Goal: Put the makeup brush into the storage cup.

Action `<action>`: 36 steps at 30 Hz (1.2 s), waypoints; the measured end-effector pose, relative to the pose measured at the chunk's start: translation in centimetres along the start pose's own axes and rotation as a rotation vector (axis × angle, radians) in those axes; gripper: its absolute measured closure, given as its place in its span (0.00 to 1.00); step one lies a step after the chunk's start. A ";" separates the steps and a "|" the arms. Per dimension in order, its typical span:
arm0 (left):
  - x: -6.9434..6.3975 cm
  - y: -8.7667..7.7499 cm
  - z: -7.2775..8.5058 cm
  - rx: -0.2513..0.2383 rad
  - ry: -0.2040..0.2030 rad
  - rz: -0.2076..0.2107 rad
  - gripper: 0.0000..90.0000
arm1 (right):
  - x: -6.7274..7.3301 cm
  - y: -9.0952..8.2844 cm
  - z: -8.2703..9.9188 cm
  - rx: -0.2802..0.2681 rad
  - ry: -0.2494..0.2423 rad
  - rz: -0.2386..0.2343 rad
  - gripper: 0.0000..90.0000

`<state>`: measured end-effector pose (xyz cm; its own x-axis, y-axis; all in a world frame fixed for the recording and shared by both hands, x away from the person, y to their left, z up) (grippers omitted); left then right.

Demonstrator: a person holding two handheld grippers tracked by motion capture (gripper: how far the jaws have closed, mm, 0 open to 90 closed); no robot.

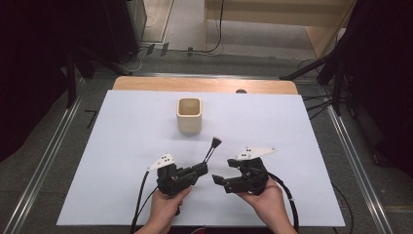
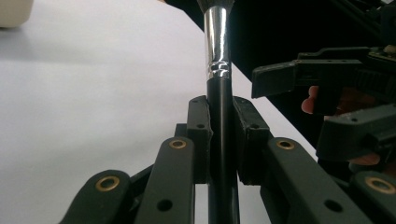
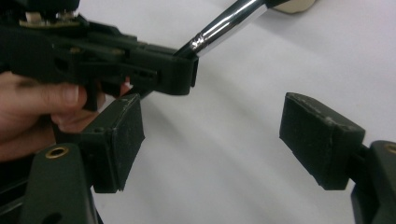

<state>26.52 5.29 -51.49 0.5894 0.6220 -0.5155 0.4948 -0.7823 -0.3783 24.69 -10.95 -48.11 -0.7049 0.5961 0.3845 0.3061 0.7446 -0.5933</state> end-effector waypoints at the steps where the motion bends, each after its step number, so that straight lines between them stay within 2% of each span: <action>1: 0.0 0.0 0.0 -0.003 0.000 -0.003 0.88 | 0.0 0.0 -0.1 -0.011 0.007 0.004 0.26; 3: 0.0 0.0 -0.1 -0.009 -0.002 0.005 0.88 | 0.1 0.1 -0.4 -0.038 0.033 0.016 0.26; 9: 0.1 0.0 -0.1 -0.018 -0.003 -0.002 0.88 | 0.4 0.2 -1.1 -0.085 0.062 0.023 0.26; 13: 0.3 0.0 -0.2 -0.022 -0.012 0.001 0.88 | 0.2 0.3 -1.4 -0.123 0.092 0.014 0.26; 15: 0.5 0.1 -0.2 -0.020 -0.019 -0.005 0.88 | 0.0 0.5 -1.6 -0.130 0.120 0.007 0.27; 22: 0.6 0.0 -0.5 -0.029 -0.033 -0.005 0.88 | -0.4 0.7 -2.1 -0.171 0.163 0.035 0.28; 30: 0.5 0.1 -0.4 -0.030 -0.020 -0.007 0.88 | -0.1 1.1 -2.4 -0.215 0.236 0.040 0.28; 36: 0.4 0.1 -0.4 -0.031 -0.018 -0.010 0.88 | 0.3 1.3 -2.5 -0.240 0.259 0.067 0.30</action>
Point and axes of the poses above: each handheld gripper's, and its own axes: y roughly forward along the jaws, z roughly out of its underside, x roughly to its left, the point moved 6 cm from there along y, roughly forward along the jaws, and after that the axes turned 9 degrees about -z, right-handed, at the moved point
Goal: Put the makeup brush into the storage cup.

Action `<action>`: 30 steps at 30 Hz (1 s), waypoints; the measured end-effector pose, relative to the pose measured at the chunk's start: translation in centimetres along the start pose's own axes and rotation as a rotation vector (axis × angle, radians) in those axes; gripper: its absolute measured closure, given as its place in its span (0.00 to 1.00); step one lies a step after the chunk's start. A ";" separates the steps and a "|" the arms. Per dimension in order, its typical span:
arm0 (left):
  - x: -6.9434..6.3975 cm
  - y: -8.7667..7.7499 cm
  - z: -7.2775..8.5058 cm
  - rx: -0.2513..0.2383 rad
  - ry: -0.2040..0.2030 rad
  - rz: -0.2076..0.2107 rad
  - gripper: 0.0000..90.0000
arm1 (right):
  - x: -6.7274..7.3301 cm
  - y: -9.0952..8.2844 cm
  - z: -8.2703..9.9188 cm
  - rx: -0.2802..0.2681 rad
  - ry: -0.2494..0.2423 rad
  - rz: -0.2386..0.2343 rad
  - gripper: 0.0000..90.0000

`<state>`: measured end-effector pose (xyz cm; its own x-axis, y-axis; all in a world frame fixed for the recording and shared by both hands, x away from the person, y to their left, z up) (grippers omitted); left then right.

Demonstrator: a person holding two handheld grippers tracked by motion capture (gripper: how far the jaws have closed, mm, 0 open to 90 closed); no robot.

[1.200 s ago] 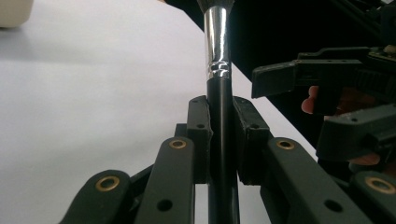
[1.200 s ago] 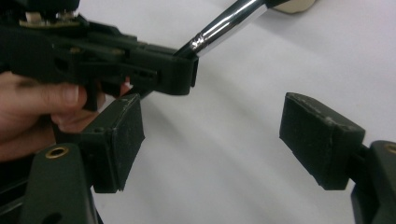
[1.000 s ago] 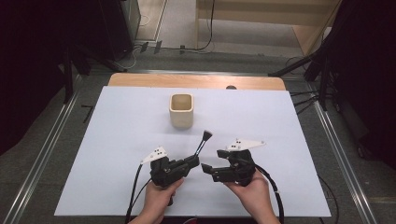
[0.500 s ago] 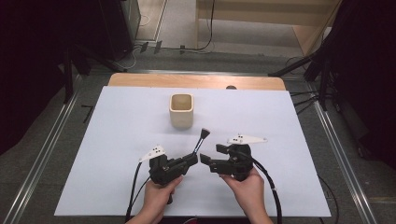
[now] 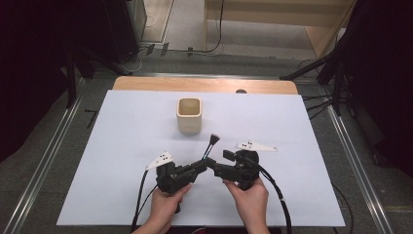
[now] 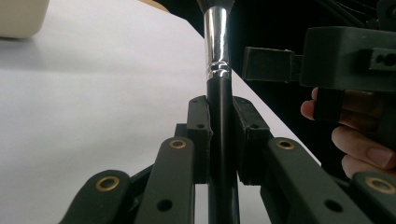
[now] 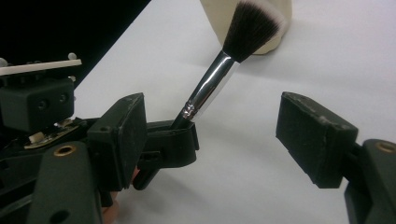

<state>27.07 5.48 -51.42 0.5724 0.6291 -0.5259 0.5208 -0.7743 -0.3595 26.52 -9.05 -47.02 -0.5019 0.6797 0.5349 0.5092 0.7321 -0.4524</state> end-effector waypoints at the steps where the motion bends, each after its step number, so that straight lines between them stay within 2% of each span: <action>1: 0.0 0.0 0.0 -0.001 0.003 -0.004 0.88 | 0.0 0.1 0.0 -0.004 0.003 0.008 0.30; 3: 0.0 0.0 0.0 -0.005 0.003 -0.001 0.88 | 0.1 0.2 0.1 -0.011 0.021 0.014 0.31; 15: -0.2 0.0 0.0 -0.007 0.010 0.000 0.88 | 0.2 1.1 -0.3 -0.065 0.098 -0.033 0.37; 23: -0.3 0.2 0.1 -0.003 0.003 0.013 0.88 | 0.0 1.8 -0.4 -0.071 0.116 -0.046 0.39; 30: -0.4 0.2 0.2 -0.001 0.015 0.011 0.88 | -0.2 2.4 -0.5 -0.077 0.129 -0.053 0.41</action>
Point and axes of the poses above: each handheld gripper's, and its own axes: y roughly forward along the jaws, z roughly out of its underside, x roughly to its left, the point moved 6 cm from there along y, roughly forward along the jaws, and after that the axes turned 9 degrees about -z, right-handed, at the moved point
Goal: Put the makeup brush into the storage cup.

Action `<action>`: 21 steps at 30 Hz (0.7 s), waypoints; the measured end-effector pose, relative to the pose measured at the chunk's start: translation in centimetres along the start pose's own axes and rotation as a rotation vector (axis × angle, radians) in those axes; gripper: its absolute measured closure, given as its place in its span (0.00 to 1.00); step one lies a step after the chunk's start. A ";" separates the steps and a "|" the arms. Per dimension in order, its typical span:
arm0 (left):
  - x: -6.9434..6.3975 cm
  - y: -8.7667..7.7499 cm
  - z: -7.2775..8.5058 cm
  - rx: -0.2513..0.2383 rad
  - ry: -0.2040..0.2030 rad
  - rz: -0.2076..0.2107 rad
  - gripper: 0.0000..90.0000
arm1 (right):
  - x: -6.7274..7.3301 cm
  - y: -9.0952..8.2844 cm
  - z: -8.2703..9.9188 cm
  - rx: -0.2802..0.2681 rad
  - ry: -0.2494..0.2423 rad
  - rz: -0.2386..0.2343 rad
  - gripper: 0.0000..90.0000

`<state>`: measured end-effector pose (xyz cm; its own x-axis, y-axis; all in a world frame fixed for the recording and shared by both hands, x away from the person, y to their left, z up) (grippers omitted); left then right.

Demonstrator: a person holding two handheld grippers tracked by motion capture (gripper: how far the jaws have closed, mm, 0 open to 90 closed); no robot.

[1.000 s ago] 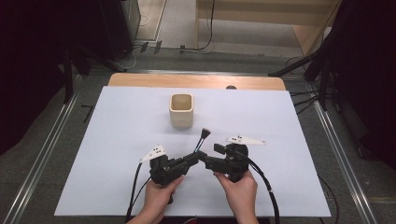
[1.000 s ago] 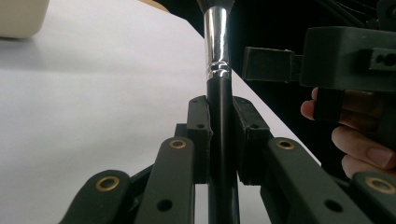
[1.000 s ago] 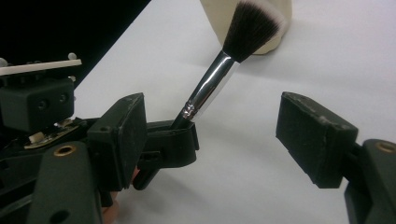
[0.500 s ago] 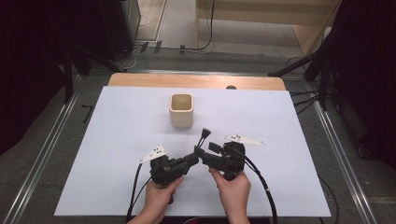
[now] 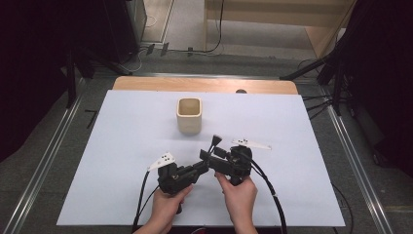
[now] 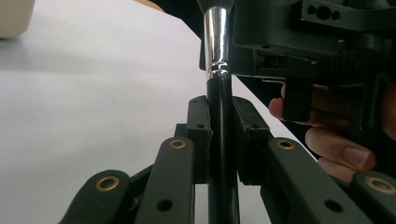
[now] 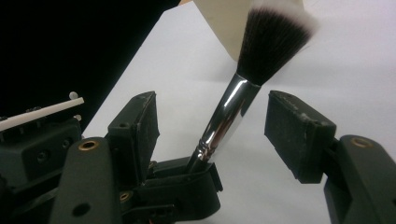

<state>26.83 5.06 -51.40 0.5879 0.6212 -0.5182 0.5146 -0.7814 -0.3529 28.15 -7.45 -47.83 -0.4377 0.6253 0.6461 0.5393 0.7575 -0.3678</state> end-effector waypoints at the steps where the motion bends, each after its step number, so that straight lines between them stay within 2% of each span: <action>1: 0.0 0.0 0.0 -0.002 0.002 0.000 0.88 | 0.0 0.1 0.0 0.001 0.006 -0.003 0.41; 6: 0.0 0.0 0.0 0.001 -0.009 0.010 0.88 | -0.2 0.5 -0.1 -0.013 0.037 -0.022 0.41; 10: -0.1 0.0 0.0 -0.004 -0.006 0.014 0.88 | -0.2 0.7 -0.2 -0.018 0.063 -0.043 0.46; 14: -0.1 0.0 0.0 -0.005 -0.004 0.012 0.88 | -0.2 0.8 -0.1 -0.002 0.099 -0.068 0.56; 21: -0.2 0.1 0.1 -0.004 -0.010 0.019 0.88 | -0.5 1.0 0.0 0.023 0.142 -0.064 0.71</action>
Point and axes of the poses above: each handheld gripper's, and its own axes: y roughly forward along the jaws, z roughly out of its underside, x roughly to its left, the point moved 6 cm from there along y, roughly forward along the jaws, and after that the axes turned 9 degrees about -z, right-handed, at the moved point
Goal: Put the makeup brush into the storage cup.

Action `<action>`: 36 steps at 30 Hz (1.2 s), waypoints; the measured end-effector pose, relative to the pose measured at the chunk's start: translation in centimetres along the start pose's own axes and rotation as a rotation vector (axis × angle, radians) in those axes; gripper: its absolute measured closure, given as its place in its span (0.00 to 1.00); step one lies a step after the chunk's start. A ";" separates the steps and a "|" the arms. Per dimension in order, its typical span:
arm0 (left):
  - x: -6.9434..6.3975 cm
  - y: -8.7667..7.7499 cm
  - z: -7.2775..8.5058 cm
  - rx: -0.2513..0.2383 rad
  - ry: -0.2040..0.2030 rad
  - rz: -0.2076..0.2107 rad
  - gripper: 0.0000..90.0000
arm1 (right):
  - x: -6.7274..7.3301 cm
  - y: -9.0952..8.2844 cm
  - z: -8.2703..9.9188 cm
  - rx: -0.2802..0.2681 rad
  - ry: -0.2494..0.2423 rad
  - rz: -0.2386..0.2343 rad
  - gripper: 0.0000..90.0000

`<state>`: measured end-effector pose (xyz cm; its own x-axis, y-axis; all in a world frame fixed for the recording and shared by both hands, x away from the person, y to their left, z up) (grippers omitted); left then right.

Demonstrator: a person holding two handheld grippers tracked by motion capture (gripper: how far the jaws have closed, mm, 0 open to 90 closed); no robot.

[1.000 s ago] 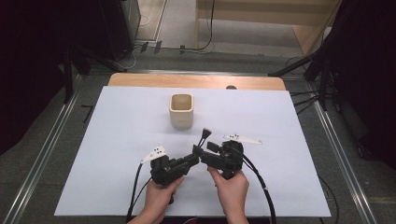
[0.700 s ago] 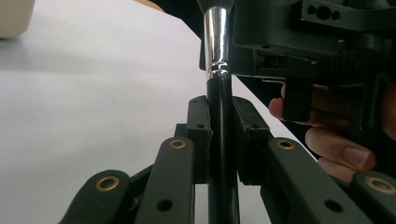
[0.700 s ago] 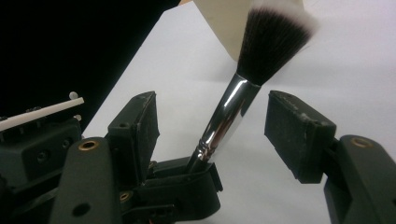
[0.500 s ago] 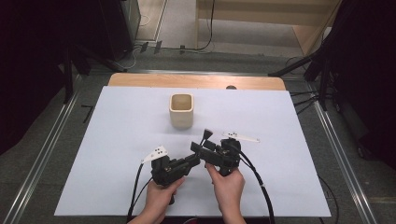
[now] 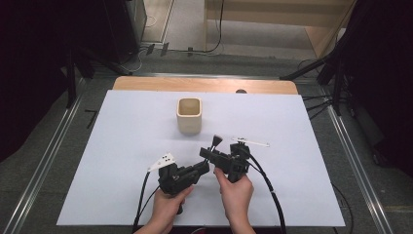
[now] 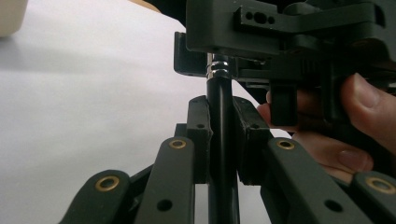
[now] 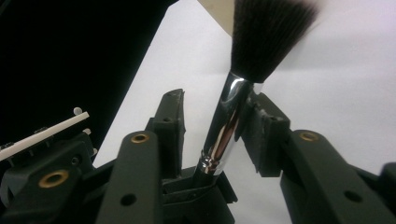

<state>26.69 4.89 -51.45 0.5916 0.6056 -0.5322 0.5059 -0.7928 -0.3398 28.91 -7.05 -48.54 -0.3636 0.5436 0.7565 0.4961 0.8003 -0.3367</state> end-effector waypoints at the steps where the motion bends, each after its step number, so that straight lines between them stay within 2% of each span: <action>1: 0.0 0.0 0.0 -0.001 -0.003 0.003 0.88 | -0.1 0.0 0.0 0.001 -0.001 0.005 0.73; 8: 0.0 0.0 0.0 -0.005 0.000 0.004 0.88 | -0.3 -0.1 -0.1 0.002 0.017 0.007 0.81; 11: 0.0 0.0 0.1 0.003 0.001 0.005 0.88 | -0.4 -0.1 -0.1 0.007 0.040 -0.002 0.81; 15: 0.0 0.1 0.1 0.006 0.001 0.006 0.88 | -0.5 -0.1 0.0 0.011 0.040 0.003 0.82; 30: -0.1 0.2 0.2 0.022 0.008 0.005 0.87 | -0.3 -0.2 -0.2 0.025 0.072 -0.027 0.86; 36: -0.3 0.3 0.3 0.041 0.028 0.006 0.81 | -0.3 -0.2 -0.3 0.031 0.064 -0.028 0.87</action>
<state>26.46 4.41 -51.61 0.6123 0.6024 -0.5120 0.4765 -0.7980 -0.3690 29.13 -7.47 -48.49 -0.3252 0.5045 0.7998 0.4616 0.8229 -0.3314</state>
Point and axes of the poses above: each handheld gripper's, and its own axes: y roughly forward along the jaws, z roughly out of its underside, x roughly to its left, the point moved 6 cm from there along y, roughly forward along the jaws, and after that the axes turned 9 degrees about -z, right-handed, at the moved point
